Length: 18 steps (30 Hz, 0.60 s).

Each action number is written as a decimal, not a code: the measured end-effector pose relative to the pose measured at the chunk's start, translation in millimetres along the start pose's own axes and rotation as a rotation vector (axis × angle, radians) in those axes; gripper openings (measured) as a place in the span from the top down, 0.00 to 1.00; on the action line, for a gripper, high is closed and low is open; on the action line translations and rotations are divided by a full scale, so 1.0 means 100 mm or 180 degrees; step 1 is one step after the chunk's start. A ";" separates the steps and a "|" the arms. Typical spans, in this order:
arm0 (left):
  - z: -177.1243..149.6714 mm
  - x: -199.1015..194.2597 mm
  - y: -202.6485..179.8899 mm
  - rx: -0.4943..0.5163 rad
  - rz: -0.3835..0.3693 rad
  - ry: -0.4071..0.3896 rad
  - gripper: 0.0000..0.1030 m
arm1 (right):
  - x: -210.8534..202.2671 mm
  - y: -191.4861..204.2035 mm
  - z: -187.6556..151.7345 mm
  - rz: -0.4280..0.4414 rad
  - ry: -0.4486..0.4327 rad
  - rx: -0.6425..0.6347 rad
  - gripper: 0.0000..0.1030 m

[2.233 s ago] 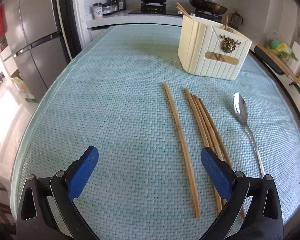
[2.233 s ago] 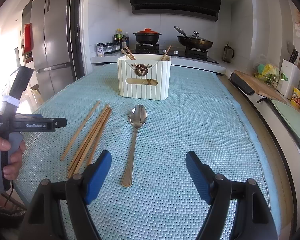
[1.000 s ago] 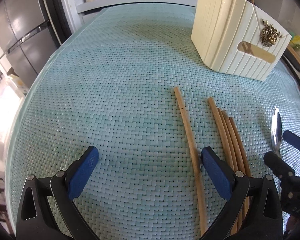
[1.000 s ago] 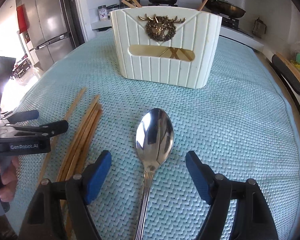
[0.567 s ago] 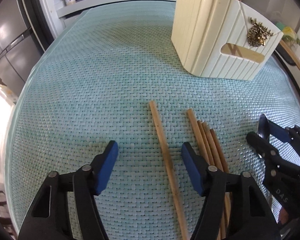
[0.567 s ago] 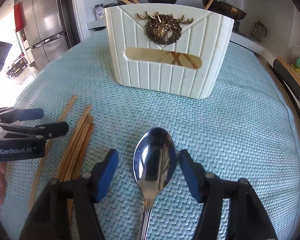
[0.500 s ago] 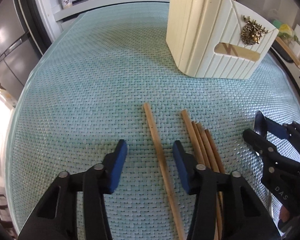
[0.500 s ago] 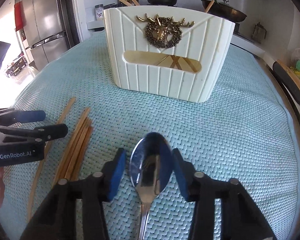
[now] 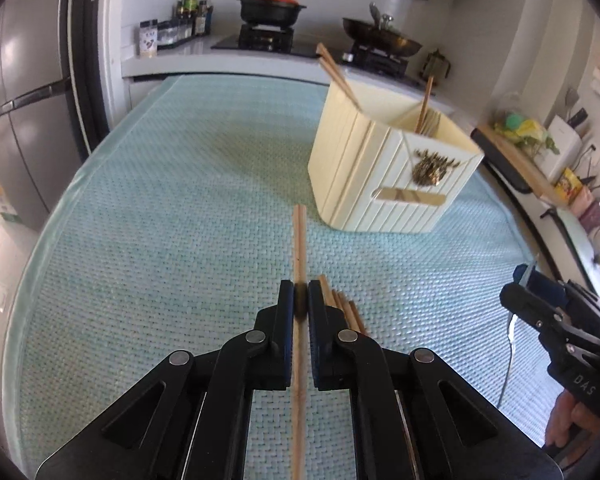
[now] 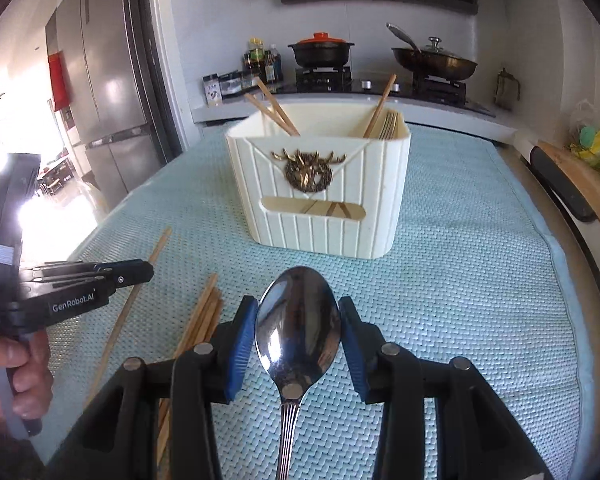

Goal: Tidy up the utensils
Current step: 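Lift and carry the chopstick and spoon toward the cream holder with both grippers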

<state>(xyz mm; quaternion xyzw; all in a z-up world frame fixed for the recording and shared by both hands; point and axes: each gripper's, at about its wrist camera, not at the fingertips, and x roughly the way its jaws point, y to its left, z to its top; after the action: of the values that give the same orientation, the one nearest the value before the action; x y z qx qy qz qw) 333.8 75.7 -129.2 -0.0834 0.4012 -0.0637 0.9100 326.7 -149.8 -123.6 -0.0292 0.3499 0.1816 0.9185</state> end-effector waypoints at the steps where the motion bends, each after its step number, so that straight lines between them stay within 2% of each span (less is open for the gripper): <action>1: 0.01 -0.11 -0.01 0.0009 -0.0024 -0.0071 0.95 | -0.09 0.00 0.00 0.0020 -0.0043 -0.0013 0.60; 9: 0.02 -0.80 -0.01 -0.0014 -0.0203 -0.0509 0.95 | -0.70 0.06 -0.05 0.0128 -0.0327 -0.0049 0.60; 18: -0.01 -1.14 -0.04 -0.0049 -0.0316 -0.0745 0.96 | -1.08 0.15 -0.09 0.0115 -0.0487 -0.0070 0.60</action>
<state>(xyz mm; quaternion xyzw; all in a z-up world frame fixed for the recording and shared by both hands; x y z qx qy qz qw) 256.9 93.0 -47.1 -0.1171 0.2881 -0.0954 0.9456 240.8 -171.2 -58.7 -0.0190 0.2771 0.2036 0.9388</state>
